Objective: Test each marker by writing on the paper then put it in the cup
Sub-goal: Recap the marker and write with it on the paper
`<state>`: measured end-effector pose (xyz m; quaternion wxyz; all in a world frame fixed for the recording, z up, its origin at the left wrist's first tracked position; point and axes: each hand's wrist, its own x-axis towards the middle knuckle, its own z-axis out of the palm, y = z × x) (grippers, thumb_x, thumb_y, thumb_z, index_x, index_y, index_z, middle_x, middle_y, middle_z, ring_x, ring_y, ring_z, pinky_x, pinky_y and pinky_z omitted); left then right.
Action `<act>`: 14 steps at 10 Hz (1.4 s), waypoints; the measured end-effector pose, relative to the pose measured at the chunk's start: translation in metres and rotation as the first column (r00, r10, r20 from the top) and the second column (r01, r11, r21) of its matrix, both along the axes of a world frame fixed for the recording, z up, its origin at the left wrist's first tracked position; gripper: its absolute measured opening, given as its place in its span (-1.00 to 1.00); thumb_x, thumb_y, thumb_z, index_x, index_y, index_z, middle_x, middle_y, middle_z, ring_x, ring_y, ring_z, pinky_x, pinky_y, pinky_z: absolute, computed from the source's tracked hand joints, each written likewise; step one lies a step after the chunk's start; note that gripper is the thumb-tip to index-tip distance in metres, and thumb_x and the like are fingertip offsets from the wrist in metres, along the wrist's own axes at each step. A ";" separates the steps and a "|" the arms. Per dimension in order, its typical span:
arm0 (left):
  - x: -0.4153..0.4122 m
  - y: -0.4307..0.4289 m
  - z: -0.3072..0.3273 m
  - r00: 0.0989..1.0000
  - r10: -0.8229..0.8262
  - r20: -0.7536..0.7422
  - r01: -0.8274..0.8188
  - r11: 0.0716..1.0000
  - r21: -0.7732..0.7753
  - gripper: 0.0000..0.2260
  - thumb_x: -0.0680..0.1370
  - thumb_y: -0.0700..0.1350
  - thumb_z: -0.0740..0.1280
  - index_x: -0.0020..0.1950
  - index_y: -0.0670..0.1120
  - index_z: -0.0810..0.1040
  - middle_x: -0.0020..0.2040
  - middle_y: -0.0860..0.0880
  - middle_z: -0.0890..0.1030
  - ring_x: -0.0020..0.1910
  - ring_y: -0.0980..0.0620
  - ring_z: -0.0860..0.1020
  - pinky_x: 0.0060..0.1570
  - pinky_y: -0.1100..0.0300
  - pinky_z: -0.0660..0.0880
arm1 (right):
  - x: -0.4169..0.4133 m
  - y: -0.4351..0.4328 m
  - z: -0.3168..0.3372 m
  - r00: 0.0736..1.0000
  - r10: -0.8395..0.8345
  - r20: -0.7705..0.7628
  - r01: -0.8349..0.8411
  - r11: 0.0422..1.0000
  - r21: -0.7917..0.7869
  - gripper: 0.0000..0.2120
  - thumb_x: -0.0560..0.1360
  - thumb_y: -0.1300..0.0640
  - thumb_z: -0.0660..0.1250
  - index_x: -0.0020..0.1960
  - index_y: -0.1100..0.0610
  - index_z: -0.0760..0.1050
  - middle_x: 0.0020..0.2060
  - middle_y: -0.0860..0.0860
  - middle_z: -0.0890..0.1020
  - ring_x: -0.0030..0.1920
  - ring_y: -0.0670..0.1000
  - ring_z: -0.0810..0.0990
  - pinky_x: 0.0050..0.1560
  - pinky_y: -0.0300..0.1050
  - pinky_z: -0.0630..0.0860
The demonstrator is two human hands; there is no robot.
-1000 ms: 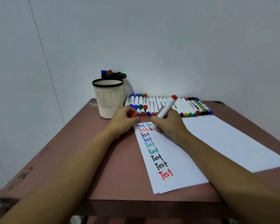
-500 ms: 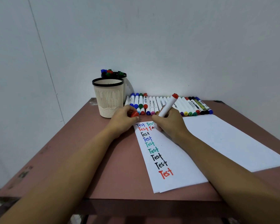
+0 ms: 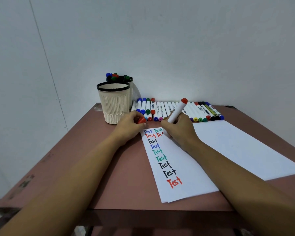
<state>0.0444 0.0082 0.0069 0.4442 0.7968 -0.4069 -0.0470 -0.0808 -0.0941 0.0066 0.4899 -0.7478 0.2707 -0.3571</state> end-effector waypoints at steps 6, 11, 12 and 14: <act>-0.002 0.001 0.001 1.000 -0.009 -0.009 0.009 1.000 0.000 -0.72 0.50 -0.13 0.37 0.20 -0.08 0.46 0.06 0.04 0.41 0.04 0.08 0.39 -0.05 0.22 0.34 | -0.001 -0.002 0.000 0.997 -0.062 0.037 0.062 0.998 0.007 -0.84 0.43 0.17 0.39 -0.24 0.09 0.42 -0.32 0.00 0.54 -0.26 -0.02 0.56 -0.23 -0.14 0.53; -0.001 0.000 0.001 1.000 -0.004 0.016 0.004 1.000 0.009 -0.72 0.51 -0.13 0.36 0.20 -0.09 0.47 0.04 0.03 0.41 0.02 0.08 0.39 -0.06 0.23 0.32 | -0.001 -0.002 0.000 0.998 -0.044 0.036 0.042 0.998 0.046 -0.83 0.43 0.17 0.37 -0.25 0.09 0.40 -0.36 0.01 0.51 -0.30 -0.01 0.52 -0.23 -0.09 0.48; -0.001 0.000 0.001 1.000 -0.006 0.021 0.006 1.000 0.013 -0.72 0.51 -0.13 0.36 0.20 -0.08 0.47 0.05 0.04 0.41 0.04 0.08 0.39 -0.05 0.24 0.32 | -0.002 -0.001 0.000 0.999 -0.030 0.018 0.029 0.999 0.028 -0.83 0.44 0.18 0.38 -0.25 0.06 0.42 -0.36 -0.03 0.52 -0.29 -0.04 0.52 -0.26 -0.14 0.47; 0.000 0.000 -0.001 1.000 -0.019 0.022 0.020 1.000 -0.020 -0.74 0.51 -0.14 0.36 0.18 -0.07 0.49 0.04 0.04 0.45 0.00 0.10 0.42 -0.13 0.32 0.33 | -0.001 -0.001 0.002 0.998 -0.067 -0.002 0.067 0.998 0.008 -0.85 0.46 0.18 0.38 -0.22 0.10 0.41 -0.33 -0.03 0.50 -0.29 -0.08 0.49 -0.26 -0.20 0.47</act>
